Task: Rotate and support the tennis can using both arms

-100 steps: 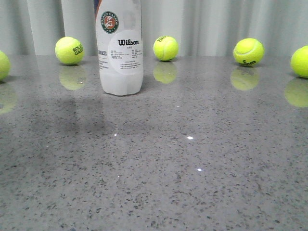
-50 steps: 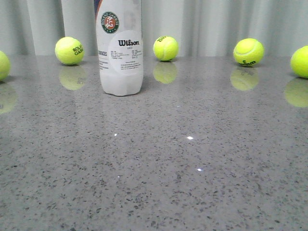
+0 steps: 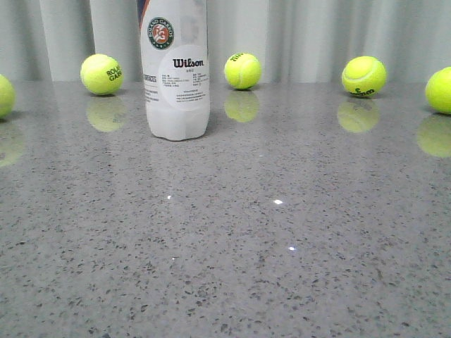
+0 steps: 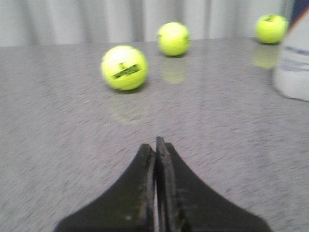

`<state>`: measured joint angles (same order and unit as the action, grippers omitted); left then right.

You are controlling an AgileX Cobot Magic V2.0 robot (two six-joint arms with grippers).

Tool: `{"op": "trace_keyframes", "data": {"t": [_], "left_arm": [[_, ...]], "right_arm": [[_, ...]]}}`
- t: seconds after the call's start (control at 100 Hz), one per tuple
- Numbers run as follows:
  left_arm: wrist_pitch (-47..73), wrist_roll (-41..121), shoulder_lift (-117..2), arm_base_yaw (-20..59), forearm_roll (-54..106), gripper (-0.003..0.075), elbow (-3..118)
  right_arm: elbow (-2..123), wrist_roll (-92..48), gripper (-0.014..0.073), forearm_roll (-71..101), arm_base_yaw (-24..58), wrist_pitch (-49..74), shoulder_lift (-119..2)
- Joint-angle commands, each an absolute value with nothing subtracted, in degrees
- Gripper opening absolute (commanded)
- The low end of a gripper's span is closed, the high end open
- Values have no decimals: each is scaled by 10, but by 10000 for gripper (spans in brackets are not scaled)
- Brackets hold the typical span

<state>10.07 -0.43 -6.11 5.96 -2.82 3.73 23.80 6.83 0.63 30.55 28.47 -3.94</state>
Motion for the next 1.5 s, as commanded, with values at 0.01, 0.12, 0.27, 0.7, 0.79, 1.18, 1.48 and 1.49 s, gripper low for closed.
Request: {"op": "trace_keyframes", "data": {"t": [0.01,0.12,0.27,0.7,0.79,1.18,1.48,1.49], "left_arm": [[48,-13,-15,23,-29,-19,10],[71,-13,22,11,-21,-19,-26],[59,-13,19,21,-19,-19,-27],[53,-13,19,29,-17,-19,-27],[53,-13,19,29,-17,-19,-27],[53,-13,19,29,-17,-19,-27],[53,-13,19,29,-17,-19,-27],[53,-13,19,29,-17,-19,-27]], "right_arm": [[251,65,-60,0,302,235,-44],[251,65,-60,0,302,235,-44],[251,65,-60,0,302,234,-44],[250,62,-60,-22,301,274,-42],[250,62,-60,-22,301,274,-42],[250,62,-60,-25,301,262,-42],[183,62,-60,-64,218,105,-42],[176,62,-60,-64,212,97,-42]]}}
